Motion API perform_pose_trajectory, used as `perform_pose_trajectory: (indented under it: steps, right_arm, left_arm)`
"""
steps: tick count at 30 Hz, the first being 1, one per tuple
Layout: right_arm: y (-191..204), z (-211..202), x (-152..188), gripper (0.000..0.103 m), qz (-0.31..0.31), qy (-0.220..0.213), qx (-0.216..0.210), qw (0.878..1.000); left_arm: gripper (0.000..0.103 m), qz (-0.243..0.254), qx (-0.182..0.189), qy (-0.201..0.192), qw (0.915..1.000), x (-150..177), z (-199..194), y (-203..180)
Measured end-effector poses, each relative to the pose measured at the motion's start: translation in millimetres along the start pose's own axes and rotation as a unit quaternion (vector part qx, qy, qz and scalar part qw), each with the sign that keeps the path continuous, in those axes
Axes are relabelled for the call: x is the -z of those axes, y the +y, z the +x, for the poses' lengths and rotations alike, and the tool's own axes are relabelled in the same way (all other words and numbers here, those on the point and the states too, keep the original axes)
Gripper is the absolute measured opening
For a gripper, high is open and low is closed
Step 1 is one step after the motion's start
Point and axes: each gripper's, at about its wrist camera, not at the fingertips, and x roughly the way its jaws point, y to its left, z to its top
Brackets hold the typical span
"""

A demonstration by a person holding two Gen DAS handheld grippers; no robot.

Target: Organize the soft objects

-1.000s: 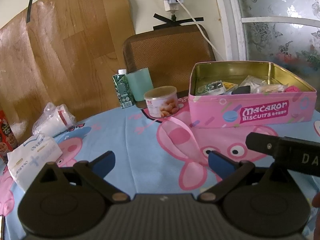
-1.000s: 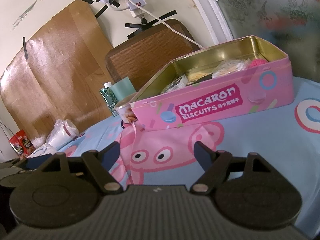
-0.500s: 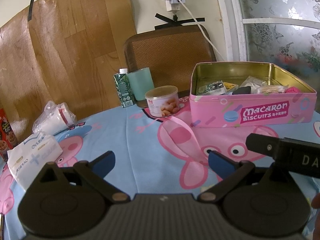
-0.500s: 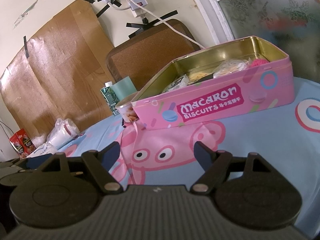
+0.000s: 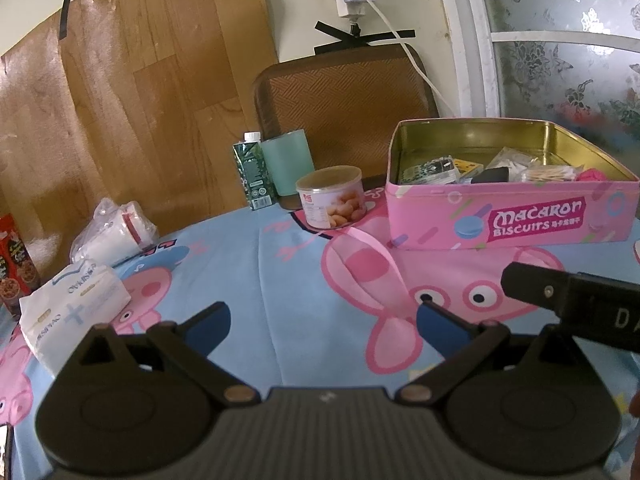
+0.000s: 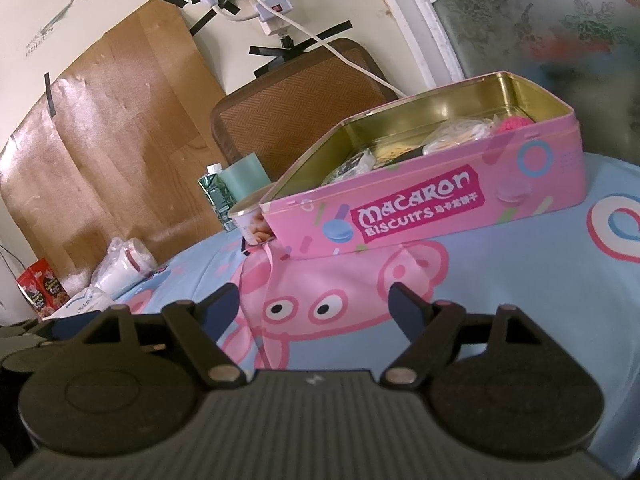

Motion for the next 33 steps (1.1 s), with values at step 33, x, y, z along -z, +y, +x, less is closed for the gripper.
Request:
perform_pose_trajectory:
  steps: [33]
  right_arm:
    - [-5.6, -7.6, 1.3, 0.085, 0.014, -0.013, 0.001, 1.000]
  left_arm:
    - [0.103, 0.012, -0.004, 0.001, 0.9999, -0.6, -5.1, -7.8]
